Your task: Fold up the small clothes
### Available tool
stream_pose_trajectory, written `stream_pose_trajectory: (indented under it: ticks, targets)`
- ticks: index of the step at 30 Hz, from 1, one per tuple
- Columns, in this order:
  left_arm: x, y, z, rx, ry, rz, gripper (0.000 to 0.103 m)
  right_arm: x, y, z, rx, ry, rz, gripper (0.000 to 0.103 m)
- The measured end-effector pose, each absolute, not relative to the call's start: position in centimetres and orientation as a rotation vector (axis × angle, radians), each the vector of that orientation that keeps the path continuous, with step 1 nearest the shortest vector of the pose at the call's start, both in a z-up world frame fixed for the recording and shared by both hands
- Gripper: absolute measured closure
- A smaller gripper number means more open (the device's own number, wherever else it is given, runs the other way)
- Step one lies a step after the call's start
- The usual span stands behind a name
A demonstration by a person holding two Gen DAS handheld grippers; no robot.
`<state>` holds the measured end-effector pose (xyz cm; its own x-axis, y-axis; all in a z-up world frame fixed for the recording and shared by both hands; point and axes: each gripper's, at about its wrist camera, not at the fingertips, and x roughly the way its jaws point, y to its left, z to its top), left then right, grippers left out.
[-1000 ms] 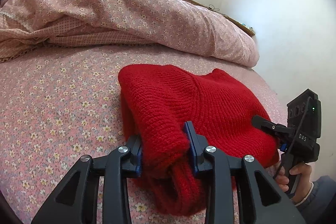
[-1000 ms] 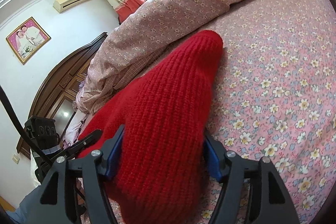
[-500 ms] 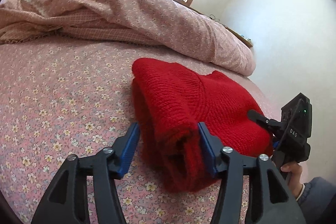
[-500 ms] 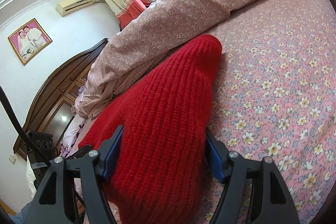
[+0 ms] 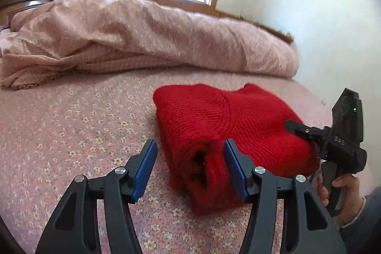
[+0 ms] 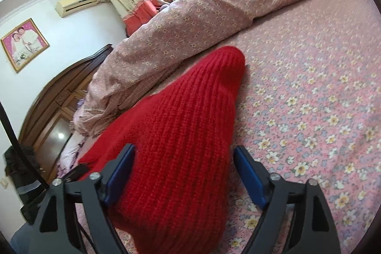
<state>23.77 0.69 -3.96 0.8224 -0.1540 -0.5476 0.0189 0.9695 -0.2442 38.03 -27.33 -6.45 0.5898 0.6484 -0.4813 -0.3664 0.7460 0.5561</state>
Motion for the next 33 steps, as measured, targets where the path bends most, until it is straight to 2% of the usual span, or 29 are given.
stream_pose_trajectory:
  ticks: [8, 13, 17, 20, 22, 23, 24, 26, 30, 33]
  targets:
    - [24.3, 0.1, -2.2, -0.195, 0.626, -0.094, 0.051, 35.6, -26.8, -4.0, 0.302, 0.622, 0.526, 0.016]
    - [22.9, -1.0, 1.5, -0.153, 0.519, -0.056, 0.049, 34.0, -28.2, -0.2, 0.320, 0.542, 0.512, 0.016]
    - [21.9, -1.7, 3.4, -0.152, 0.502, -0.069, 0.046, 31.6, -29.3, 3.8, 0.328, 0.453, 0.516, 0.016]
    - [20.5, -2.2, 4.5, -0.153, 0.466, -0.065, 0.044, 29.1, -29.6, 5.6, 0.294, 0.395, 0.503, 0.009]
    - [19.4, -2.5, 4.7, -0.158, 0.448, -0.059, 0.040, 27.3, -29.9, 5.9, 0.267, 0.371, 0.487, 0.005]
    - [19.0, -2.6, 4.7, -0.158, 0.443, -0.054, 0.030, 26.6, -30.0, 5.8, 0.252, 0.364, 0.478, 0.003]
    - [18.8, -2.8, 4.6, -0.154, 0.440, -0.054, 0.026, 25.6, -30.1, 5.6, 0.227, 0.358, 0.463, 0.001]
    - [17.6, -3.1, 3.9, -0.145, 0.424, -0.064, 0.025, 24.1, -30.1, 4.9, 0.187, 0.353, 0.434, 0.000]
    - [15.5, -3.7, 1.3, -0.105, 0.373, -0.058, 0.004, 21.5, -29.4, 2.6, 0.051, 0.355, 0.422, 0.000]
    - [15.1, -4.5, -0.9, -0.045, 0.376, -0.049, 0.004, 20.0, -28.4, 1.1, -0.050, 0.334, 0.423, 0.000]
